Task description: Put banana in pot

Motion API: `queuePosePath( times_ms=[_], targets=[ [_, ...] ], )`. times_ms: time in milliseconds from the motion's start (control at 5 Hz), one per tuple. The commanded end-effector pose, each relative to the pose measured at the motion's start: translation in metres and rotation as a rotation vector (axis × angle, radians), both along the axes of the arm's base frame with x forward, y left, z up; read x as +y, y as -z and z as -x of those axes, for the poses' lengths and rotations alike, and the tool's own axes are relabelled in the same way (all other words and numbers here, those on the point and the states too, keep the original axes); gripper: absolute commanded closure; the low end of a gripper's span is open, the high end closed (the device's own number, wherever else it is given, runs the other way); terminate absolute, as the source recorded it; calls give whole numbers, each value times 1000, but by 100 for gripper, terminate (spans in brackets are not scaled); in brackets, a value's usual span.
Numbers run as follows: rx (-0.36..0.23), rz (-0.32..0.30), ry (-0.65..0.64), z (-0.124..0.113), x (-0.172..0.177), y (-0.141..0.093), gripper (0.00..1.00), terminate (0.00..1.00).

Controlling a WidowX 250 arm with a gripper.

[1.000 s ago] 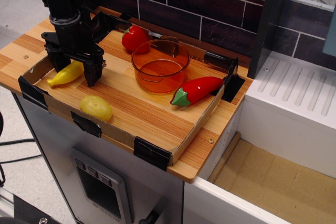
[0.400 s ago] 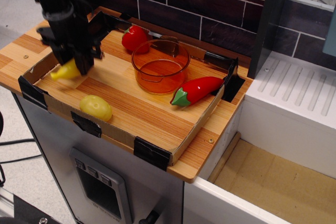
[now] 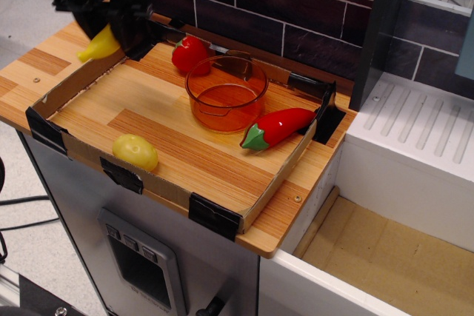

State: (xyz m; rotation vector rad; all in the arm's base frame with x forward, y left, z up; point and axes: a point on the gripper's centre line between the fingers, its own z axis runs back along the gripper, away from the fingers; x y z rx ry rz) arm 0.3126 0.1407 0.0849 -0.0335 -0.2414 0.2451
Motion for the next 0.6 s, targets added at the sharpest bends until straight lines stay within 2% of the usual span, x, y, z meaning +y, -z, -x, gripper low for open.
queuePosePath(
  times_ms=[0, 200, 400],
  targets=[
    [-36, -42, 4, -27, -48, -17, 100, 0],
    [1, -24, 17, -35, -72, -9, 100, 0],
    [19, -36, 33, -39, -83, 1, 100, 0]
  ],
)
